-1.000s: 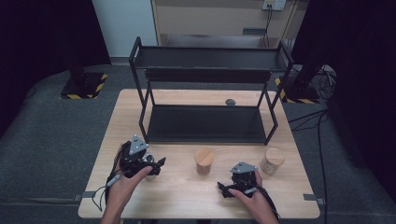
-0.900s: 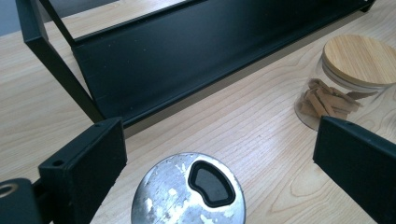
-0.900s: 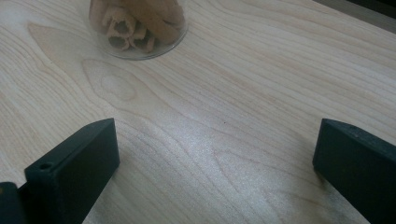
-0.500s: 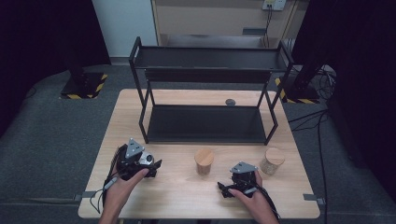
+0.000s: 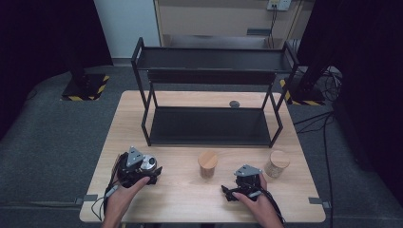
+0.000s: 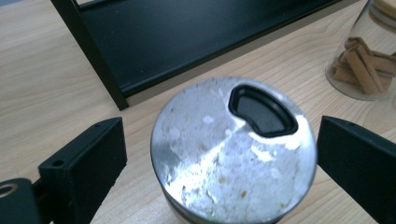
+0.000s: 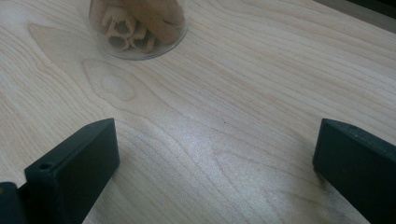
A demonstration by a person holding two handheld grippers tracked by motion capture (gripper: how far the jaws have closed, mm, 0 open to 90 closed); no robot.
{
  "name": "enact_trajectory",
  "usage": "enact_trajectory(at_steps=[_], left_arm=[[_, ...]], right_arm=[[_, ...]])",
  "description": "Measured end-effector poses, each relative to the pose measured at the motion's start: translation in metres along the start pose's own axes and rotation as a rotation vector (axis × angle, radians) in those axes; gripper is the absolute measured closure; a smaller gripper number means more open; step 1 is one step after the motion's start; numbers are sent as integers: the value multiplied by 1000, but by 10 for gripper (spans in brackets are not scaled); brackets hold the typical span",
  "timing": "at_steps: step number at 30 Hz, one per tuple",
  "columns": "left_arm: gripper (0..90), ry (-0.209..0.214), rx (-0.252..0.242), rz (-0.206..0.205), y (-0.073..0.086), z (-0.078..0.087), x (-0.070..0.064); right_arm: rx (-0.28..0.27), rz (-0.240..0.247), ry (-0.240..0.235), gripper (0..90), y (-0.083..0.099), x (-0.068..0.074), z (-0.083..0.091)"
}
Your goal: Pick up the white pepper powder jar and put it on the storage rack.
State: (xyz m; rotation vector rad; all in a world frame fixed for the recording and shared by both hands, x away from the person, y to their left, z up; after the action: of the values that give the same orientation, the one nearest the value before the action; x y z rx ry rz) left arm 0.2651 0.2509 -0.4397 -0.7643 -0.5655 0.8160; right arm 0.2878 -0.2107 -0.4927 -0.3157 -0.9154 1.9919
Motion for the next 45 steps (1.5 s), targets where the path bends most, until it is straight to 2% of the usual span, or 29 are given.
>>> enact_trajectory(at_steps=[5, 14, 22, 32, 37, 41, 45], left_arm=[[14, -4, 8, 0, 8, -4, -1], [46, -22, -21, -8, 22, -8, -5], [65, -21, -21, -4, 29, -14, -8], [160, -31, -33, 5, 36, -19, -11], [274, -27, -49, 3, 39, -18, -13], [283, -30, -48, 24, 39, -17, -12], [285, -40, -40, 17, 36, -16, -14]], right_arm=[[-1, 0, 0, 4, 0, 0, 0], [0, 0, 0, 4, 0, 0, 0], [0, 0, 0, 4, 0, 0, 0], [0, 0, 0, 4, 0, 0, 0], [0, 0, 0, 4, 0, 0, 0], [0, 0, 0, 4, 0, 0, 0], [-1, 0, 0, 4, 0, 0, 0]])
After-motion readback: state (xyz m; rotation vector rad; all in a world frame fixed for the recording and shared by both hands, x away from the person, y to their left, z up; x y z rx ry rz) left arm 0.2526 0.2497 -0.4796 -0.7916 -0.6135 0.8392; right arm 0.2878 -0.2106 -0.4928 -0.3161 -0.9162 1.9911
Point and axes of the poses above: each handheld gripper's, and its own axes: z roughly backward along the jaws, y roughly out of its underside, x roughly to its left, the point moved 6 cm from there along -z, roughly forward along the jaws, and after that the axes turned 9 degrees about -z, right-handed, at the moved point
